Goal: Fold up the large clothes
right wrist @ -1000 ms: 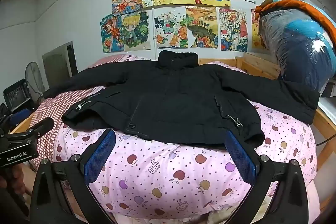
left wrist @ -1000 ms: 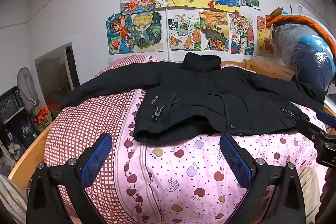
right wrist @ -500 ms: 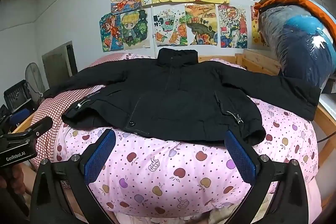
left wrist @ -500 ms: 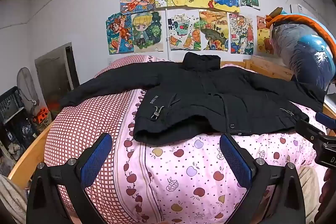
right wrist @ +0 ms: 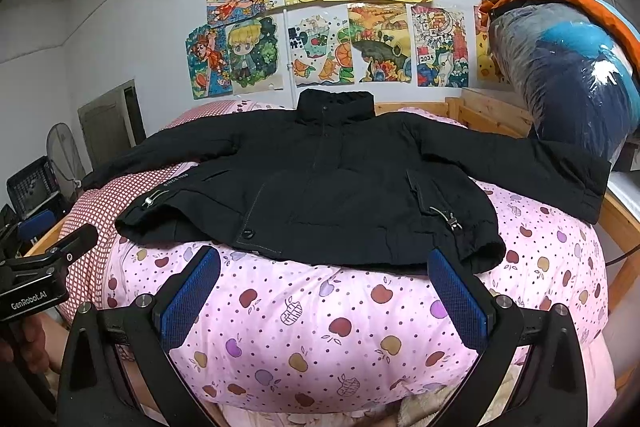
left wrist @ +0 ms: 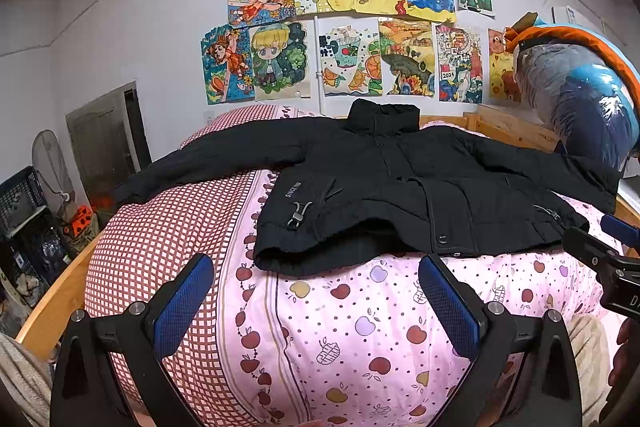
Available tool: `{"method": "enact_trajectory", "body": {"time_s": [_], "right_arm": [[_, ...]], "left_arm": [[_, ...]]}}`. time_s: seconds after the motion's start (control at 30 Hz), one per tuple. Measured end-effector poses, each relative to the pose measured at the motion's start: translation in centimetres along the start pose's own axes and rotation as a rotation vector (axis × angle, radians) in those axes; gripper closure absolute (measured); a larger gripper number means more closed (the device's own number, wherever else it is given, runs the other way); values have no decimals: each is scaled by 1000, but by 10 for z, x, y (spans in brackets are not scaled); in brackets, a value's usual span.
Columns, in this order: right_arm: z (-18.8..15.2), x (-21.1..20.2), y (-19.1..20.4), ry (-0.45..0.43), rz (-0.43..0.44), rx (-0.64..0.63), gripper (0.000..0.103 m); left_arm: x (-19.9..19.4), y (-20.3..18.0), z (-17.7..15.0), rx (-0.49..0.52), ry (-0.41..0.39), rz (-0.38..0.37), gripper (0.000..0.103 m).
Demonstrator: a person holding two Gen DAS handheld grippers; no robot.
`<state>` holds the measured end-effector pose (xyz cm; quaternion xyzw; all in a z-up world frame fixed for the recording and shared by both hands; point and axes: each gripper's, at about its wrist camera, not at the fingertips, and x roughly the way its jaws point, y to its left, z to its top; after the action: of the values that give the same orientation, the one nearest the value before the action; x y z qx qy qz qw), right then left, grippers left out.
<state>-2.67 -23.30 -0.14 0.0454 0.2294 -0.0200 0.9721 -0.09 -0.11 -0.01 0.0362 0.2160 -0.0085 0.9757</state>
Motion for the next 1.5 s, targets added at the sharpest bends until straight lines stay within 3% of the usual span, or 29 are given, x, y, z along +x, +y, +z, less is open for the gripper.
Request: {"method": "enact_trajectory", "body": {"time_s": [1.5], "right_arm": [[-3,6,-7,26,2,48,1]], "left_arm": [[1,-6,-3,10,4,4,0]]}}
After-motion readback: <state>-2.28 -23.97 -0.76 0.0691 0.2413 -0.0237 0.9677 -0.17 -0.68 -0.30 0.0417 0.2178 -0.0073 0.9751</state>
